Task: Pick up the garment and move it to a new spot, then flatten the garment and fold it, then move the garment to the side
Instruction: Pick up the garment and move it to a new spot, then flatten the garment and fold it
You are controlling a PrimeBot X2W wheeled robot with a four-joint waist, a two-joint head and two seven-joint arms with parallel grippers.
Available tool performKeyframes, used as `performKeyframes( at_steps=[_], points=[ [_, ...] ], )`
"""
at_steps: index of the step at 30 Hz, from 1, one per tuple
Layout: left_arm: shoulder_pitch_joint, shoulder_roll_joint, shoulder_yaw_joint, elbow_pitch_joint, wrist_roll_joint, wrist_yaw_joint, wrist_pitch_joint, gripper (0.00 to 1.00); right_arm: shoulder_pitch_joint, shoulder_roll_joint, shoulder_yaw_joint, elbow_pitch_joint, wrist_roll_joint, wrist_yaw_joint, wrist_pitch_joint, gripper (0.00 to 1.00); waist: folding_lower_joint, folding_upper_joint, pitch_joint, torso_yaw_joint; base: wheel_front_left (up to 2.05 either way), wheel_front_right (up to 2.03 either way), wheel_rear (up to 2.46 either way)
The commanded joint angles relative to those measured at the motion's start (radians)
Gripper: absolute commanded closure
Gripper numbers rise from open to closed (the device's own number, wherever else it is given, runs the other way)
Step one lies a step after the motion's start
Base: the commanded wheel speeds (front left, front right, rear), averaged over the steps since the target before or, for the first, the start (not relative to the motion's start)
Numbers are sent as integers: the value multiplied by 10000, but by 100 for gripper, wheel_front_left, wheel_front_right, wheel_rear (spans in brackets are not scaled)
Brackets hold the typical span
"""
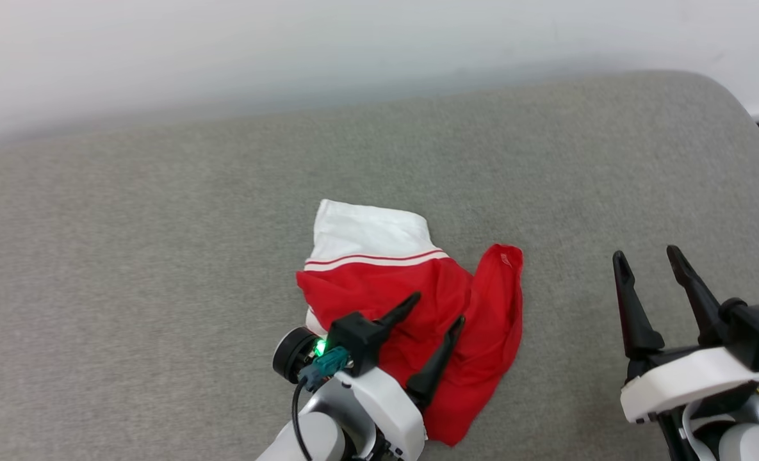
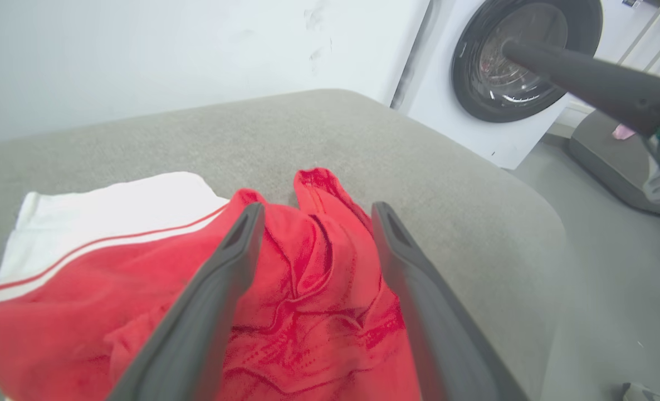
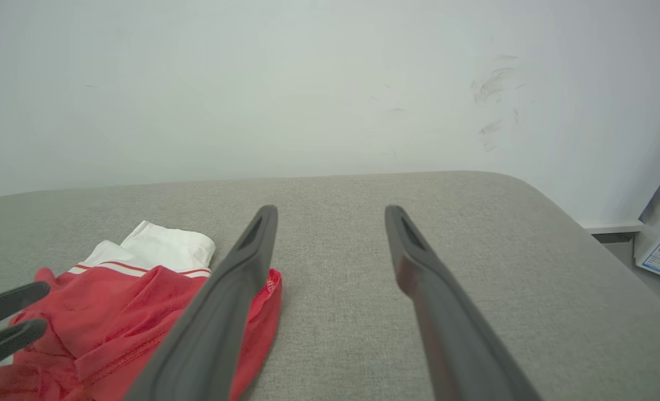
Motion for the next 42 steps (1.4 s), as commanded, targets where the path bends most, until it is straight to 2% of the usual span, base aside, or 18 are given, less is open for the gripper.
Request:
performKeyframes(
  at_steps=[1, 9, 15, 20, 28, 36, 42],
  points=[
    [246, -7, 98, -178, 85, 153, -378, 0, 240, 15, -47, -43, -67, -9, 63, 0, -1, -1, -440, 366, 0, 0, 0],
    [635, 312, 1157, -697, 92, 1150, -1287, 0, 642, 17, -132, -237, -92, -10, 374, 0, -1, -1, -1110, 1057, 0, 0, 0],
    [1233, 941, 2216, -973, 63, 1882, -1441, 0, 903, 14, -185, -270, -59, -10, 521, 0, -1, -1, -1466, 1463, 0, 0, 0],
    [1830, 1530, 2902, -1303, 52, 2287, -1482, 0, 1123, 16, -214, -346, -14, -10, 567, 0, -1, -1, -1606, 1691, 0, 0, 0],
    [2456, 2104, 3204, -1799, 81, 2477, -1373, 0, 1240, 16, -272, -363, 170, -10, 584, 0, -1, -1, -1706, 1823, 0, 0, 0],
    [2518, 2176, 3085, -2049, 81, 2536, -1199, 0, 1326, 16, -320, -153, 525, -10, 669, 0, -1, -1, -1640, 1820, 0, 0, 0],
    [2256, 2119, 3011, -2107, 78, 2485, -1166, 0, 1176, 17, -852, 818, 1397, -9, 1068, 0, -1, -1, -1487, 1987, 0, 0, 0]
  ],
)
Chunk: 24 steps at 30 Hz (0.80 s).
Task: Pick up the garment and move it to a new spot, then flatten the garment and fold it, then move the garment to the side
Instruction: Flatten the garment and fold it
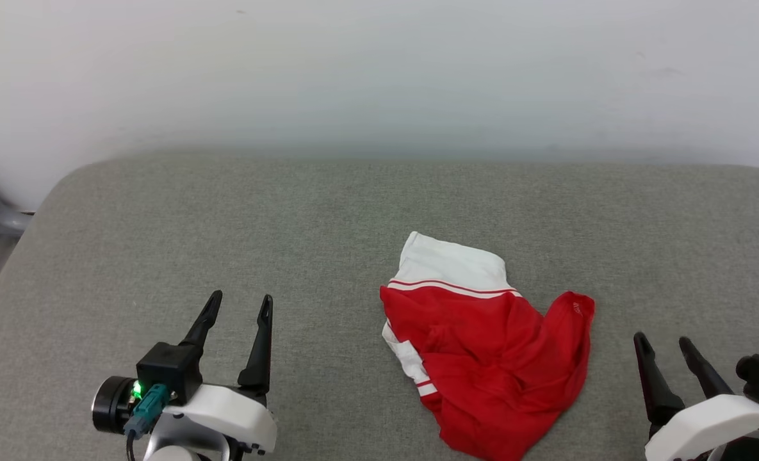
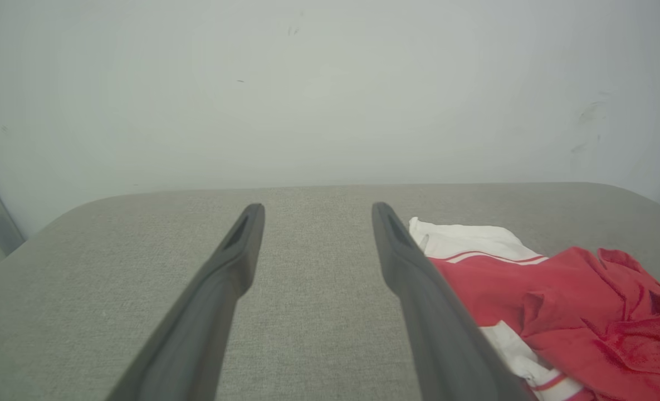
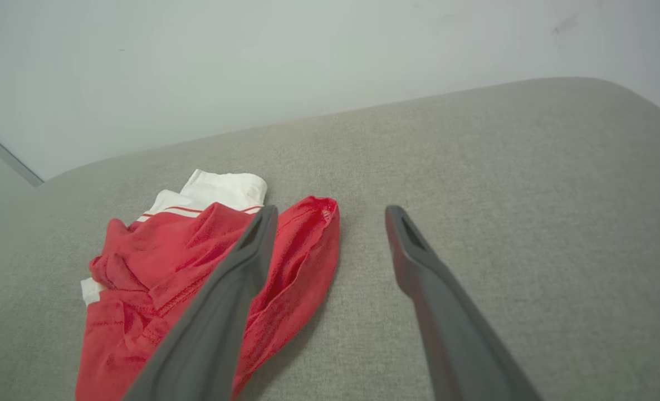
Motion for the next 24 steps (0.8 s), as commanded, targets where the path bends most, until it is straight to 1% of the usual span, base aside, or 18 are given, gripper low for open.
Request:
performKeyframes(
  at_steps=[1, 4, 7, 10, 13, 17, 20, 24],
  points=[
    [-177, -49, 0, -48, 18, -20, 1, 0, -95, 21, -137, 293, 154, -7, 199, 0, 0, 0, 93, 137, 0, 0, 0],
    [-399, -160, -82, -120, 32, -81, -47, 0, -701, 18, -557, 996, 215, -7, 817, 0, 0, 0, 445, 438, 0, 0, 0],
    [-667, -287, -88, -157, 60, -110, -130, 0, -1525, -25, -701, 1486, 141, -7, 1699, 0, 0, 0, 919, 740, 0, 0, 0],
    [-923, -500, -171, -111, 89, -216, -209, 0, -2460, -429, -537, 1849, 207, -7, 2635, 0, 0, 0, 1354, 1110, 0, 0, 0],
    [-1202, -678, -164, -53, 137, -335, -272, 0, -3483, -919, -80, 2238, 369, -7, 3531, 0, 0, 0, 1778, 1429, 0, 0, 0],
    [-1544, -953, -143, 59, 206, -523, -327, 0, -4821, -1592, 773, 3111, 709, -7, 4605, 0, 0, 0, 2299, 1794, 0, 0, 0],
    [-1785, -1179, -98, 173, 304, -666, -347, 0, -5714, -1929, 1468, 3875, 877, -7, 5105, 0, 0, 0, 2625, 2028, 0, 0, 0],
    [-1985, -1475, 48, 170, 467, -857, -354, 0, -6541, -2201, 2294, 4841, 1206, -7, 5451, 0, 0, 0, 3023, 2278, 0, 0, 0]
  ],
)
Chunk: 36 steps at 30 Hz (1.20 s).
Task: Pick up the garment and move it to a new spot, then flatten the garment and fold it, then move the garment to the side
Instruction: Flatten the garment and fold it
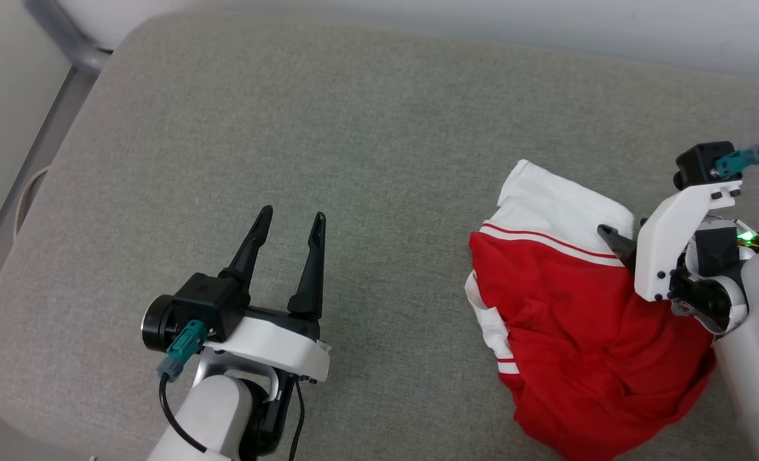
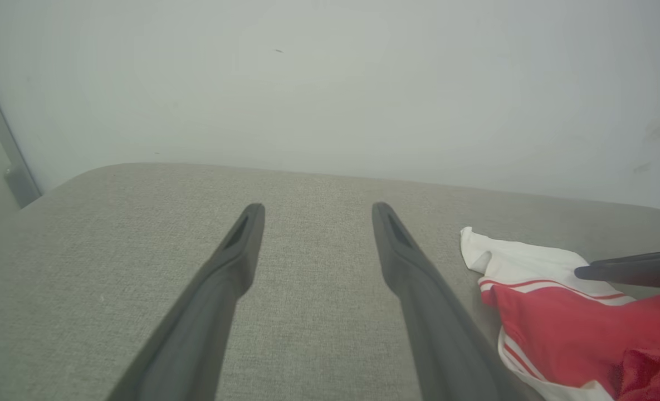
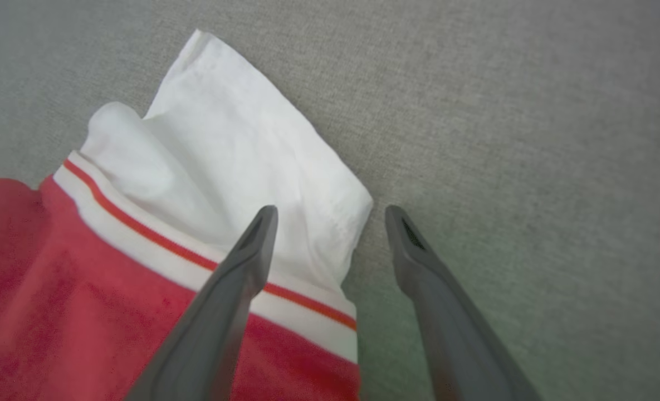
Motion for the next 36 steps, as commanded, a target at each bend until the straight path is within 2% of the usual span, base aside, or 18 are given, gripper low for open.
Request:
performKeyframes(
  at_steps=[1, 7, 9, 10, 14, 20, 26, 32, 36],
  points=[
    [-153, -100, 76, 19, 104, -80, -69, 0, -261, -130, 249, 359, 132, -7, 142, 0, -2, 0, 373, 299, 0, 0, 0],
    [-174, -460, 342, 144, 367, -345, -64, 0, -347, -235, 1481, 1973, 855, -4, 1602, 0, -2, 0, 596, 445, 0, 0, 0],
    [-157, -571, 433, 206, 440, -449, -65, 0, -337, -258, 1657, 2281, 1080, -4, 1840, 73, -2, 0, 615, 442, 0, 0, 0],
    [-143, -613, 452, 237, 468, -482, -65, 0, -359, -257, 1691, 2362, 1179, -4, 1888, 100, -2, 0, 610, 429, 0, 0, 0],
    [-46, -701, 693, 371, 606, -599, -64, 0, -976, -546, 1774, 1975, 1297, -7, 1266, 100, -2, 0, 471, 241, 0, 0, 0],
    [214, -704, 945, 540, 762, -696, -54, 0, -1540, -1198, 1262, 903, 1445, -10, 167, 100, -2, 0, -56, -340, 0, 0, 0],
    [475, -647, 1081, 581, 829, -752, -54, 0, -299, -1733, -409, -102, 1128, -10, -262, 100, -2, 0, -478, -1018, 0, 0, 0],
    [690, -515, 1232, 635, 840, -704, -55, 0, 2192, -1251, -2725, -1009, 705, -8, -338, 100, -2, 0, -675, -1590, 0, 0, 0],
    [817, -457, 1265, 703, 765, -665, -29, 0, 3792, -419, -3934, -1282, 404, -7, -515, 100, -2, 0, -783, -1756, 0, 0, 0]
  ],
)
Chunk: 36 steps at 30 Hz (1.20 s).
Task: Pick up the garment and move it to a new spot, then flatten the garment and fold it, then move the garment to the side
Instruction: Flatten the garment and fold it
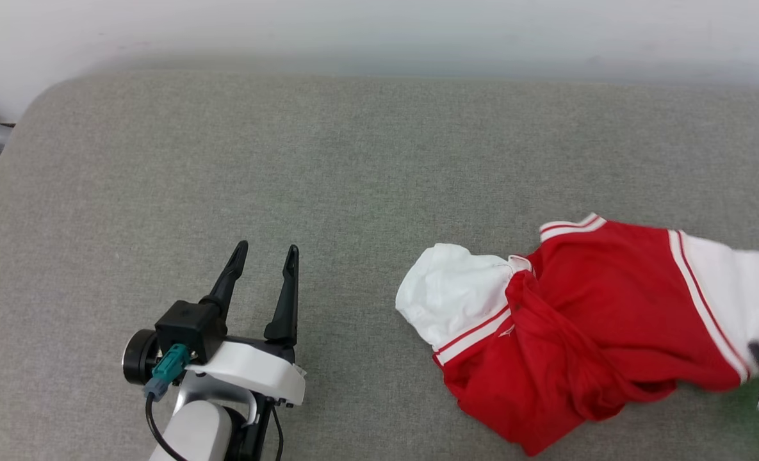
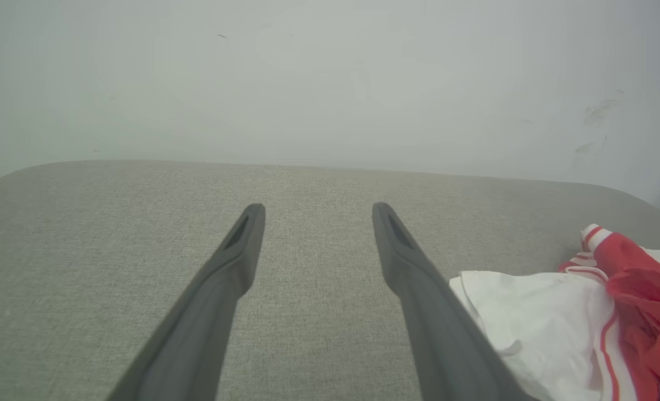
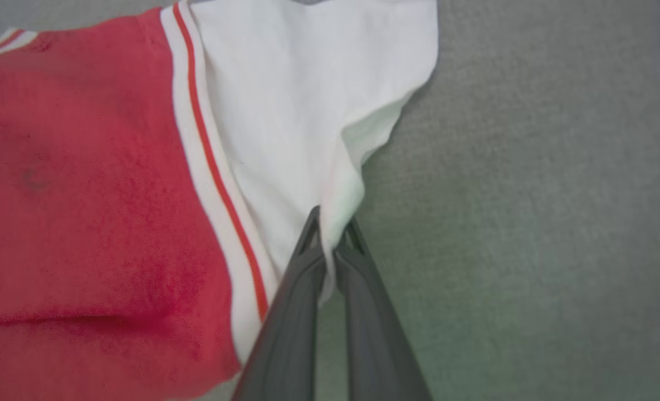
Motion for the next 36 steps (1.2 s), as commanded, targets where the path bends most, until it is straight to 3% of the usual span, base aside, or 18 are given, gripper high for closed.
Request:
performKeyframes(
  at_steps=[1, 6, 7, 8, 17, 23, 29, 36],
  points=[
    [124, 34, 43, 41, -63, 47, 26, 0, 643, 449, -358, -65, -200, -8, -100, 100, 0, 0, -99, -81, 0, 0, 0],
    [275, 114, 103, 64, -153, 151, 113, 0, 1771, 1574, -795, -51, -535, -7, -425, 97, 0, 0, -198, -102, 0, 0, 0],
    [343, 133, 110, 79, -161, 161, 117, 0, 1812, 1718, -817, -103, -604, -7, -641, 67, 0, 0, -251, -113, 0, 0, 0],
    [404, 156, 122, 81, -180, 172, 130, 0, 1829, 1837, -829, -182, -682, -5, -898, 0, 0, 0, -288, -122, 0, 0, 0],
    [647, 316, 98, 140, -249, 225, 359, 0, 1679, 2286, -1192, -1195, -1789, -7, -4186, 0, 0, 0, -825, -20, 0, 0, 0],
    [792, 505, 108, 161, -310, 269, 644, 0, 2090, 2549, -668, -2077, -2383, -7, -5765, 0, 0, 0, -1325, -8, 0, 0, 0],
    [317, 609, -37, 254, -622, -6, 1646, 0, 2732, 2744, 205, -3209, -2599, -7, -6134, 0, 0, 0, -1544, 1, 0, 0, 0],
    [-1389, 700, -678, 377, -1224, -850, 4169, 0, 3356, 2796, 984, -4737, -2368, -7, -5976, 0, 0, 0, -1120, -158, 0, 0, 0]
  ],
)
